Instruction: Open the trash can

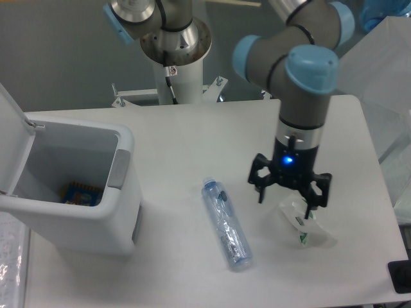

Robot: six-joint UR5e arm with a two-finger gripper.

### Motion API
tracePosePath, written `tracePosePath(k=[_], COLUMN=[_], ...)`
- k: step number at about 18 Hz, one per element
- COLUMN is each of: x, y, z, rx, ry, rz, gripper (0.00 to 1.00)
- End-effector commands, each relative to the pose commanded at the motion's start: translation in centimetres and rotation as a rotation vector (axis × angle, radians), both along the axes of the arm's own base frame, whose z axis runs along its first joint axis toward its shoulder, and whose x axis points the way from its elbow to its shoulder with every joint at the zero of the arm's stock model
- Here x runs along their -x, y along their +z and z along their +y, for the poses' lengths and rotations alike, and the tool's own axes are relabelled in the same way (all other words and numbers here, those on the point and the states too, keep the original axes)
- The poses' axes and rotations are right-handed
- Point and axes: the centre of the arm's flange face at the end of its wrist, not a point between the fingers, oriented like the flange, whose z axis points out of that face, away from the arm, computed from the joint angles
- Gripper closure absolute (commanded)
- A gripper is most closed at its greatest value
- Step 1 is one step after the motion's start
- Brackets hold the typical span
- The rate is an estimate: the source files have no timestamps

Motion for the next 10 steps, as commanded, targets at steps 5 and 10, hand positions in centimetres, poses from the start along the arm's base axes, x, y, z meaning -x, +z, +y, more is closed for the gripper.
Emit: tracePosePath(k=[5, 10], x=[0.94, 0.42], y=[-0.54, -0.79], z=[0.22, 0.58], rx=[0.116, 0.174], ry=[-0.007, -0.011], rz=[0.000, 0.015], gripper=[0.00, 0.00])
